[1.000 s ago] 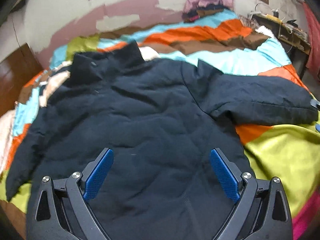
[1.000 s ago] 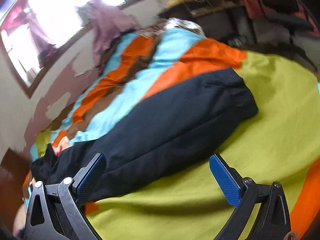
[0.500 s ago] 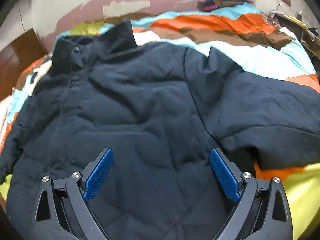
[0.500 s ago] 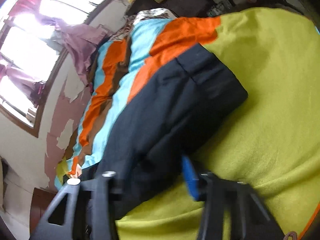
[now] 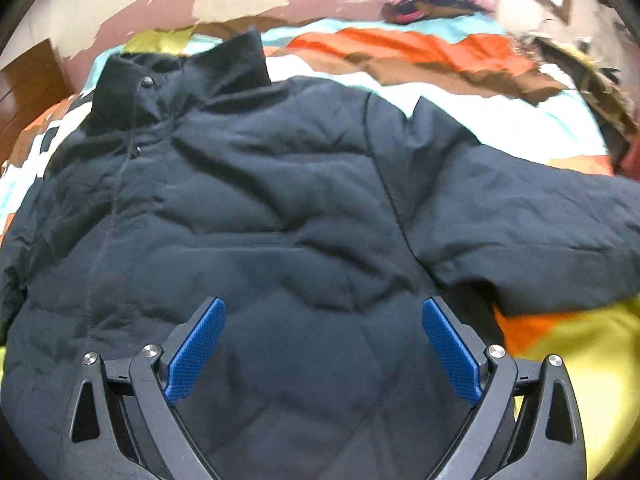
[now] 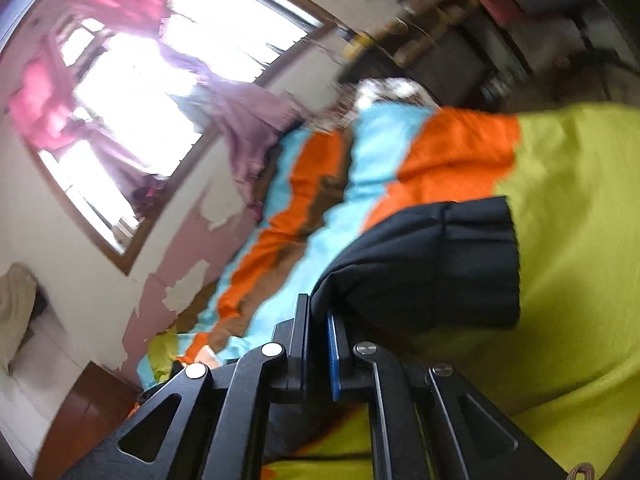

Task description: Fold large clothes

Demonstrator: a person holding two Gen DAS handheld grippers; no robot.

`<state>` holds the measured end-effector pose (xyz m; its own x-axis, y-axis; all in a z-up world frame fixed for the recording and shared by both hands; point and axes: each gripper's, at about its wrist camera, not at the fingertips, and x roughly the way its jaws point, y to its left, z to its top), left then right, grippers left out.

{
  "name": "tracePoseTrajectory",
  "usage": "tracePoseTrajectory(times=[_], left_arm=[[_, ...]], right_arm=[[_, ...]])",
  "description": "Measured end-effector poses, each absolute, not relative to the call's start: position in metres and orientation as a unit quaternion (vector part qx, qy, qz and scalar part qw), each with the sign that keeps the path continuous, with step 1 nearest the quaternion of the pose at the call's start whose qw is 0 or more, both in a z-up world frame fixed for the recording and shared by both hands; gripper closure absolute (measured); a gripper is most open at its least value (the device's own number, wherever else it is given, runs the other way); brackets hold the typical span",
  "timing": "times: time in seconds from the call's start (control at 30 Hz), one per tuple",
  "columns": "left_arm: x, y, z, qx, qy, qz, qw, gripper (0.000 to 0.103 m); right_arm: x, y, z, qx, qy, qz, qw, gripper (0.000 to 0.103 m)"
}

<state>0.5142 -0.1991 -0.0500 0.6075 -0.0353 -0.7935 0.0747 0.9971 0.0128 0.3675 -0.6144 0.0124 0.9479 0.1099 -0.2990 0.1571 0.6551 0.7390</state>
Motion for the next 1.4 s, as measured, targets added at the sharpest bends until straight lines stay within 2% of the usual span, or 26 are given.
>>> tracePoseTrajectory(times=[0.27, 0.47, 0.57, 0.77, 1.03, 1.07, 1.13, 1.17, 1.2, 1.23, 1.4], left_arm=[[0.455, -0.128, -0.007, 0.056, 0.43, -0.064, 0.899, 0.007], [0.422, -0.036, 0.014, 0.014, 0.429, -0.038, 0.903, 0.007], [0.409, 0.007, 0.02, 0.003, 0.423, -0.019, 0.906, 0.007], [0.38, 0.092, 0.012, -0.002, 0.416, 0.026, 0.909, 0.007], [0.351, 0.156, -0.01, -0.008, 0.439, 0.062, 0.896, 0.007], [0.352, 0.16, -0.012, -0.009, 0.441, 0.065, 0.895, 0.007], [0.35, 0.166, -0.014, -0.017, 0.445, 0.071, 0.892, 0.007], [0.35, 0.169, -0.015, -0.022, 0.446, 0.071, 0.892, 0.007], [0.35, 0.17, -0.015, -0.029, 0.447, 0.072, 0.891, 0.007], [0.351, 0.171, -0.014, -0.035, 0.448, 0.071, 0.891, 0.007], [0.366, 0.148, -0.01, -0.037, 0.435, 0.054, 0.898, 0.007]], right_arm=[[0.354, -0.514, 0.101, 0.29, 0.11, 0.053, 0.949, 0.095], [0.38, -0.398, 0.157, 0.2, 0.115, 0.115, 0.966, 0.095], [0.395, -0.342, 0.168, 0.165, 0.123, 0.147, 0.968, 0.095], [0.432, -0.213, 0.153, 0.089, 0.159, 0.208, 0.961, 0.095], [0.466, -0.079, 0.071, 0.009, 0.261, 0.251, 0.932, 0.092], [0.464, -0.069, 0.058, 0.006, 0.279, 0.255, 0.926, 0.09], [0.475, -0.048, 0.023, 0.011, 0.341, 0.275, 0.899, 0.075], [0.481, -0.038, 0.008, 0.012, 0.373, 0.276, 0.886, 0.055], [0.477, -0.039, -0.005, 0.012, 0.387, 0.276, 0.88, 0.028], [0.476, -0.036, -0.015, 0.015, 0.4, 0.286, 0.871, 0.021], [0.462, -0.069, -0.015, 0.004, 0.414, 0.312, 0.855, 0.019]])
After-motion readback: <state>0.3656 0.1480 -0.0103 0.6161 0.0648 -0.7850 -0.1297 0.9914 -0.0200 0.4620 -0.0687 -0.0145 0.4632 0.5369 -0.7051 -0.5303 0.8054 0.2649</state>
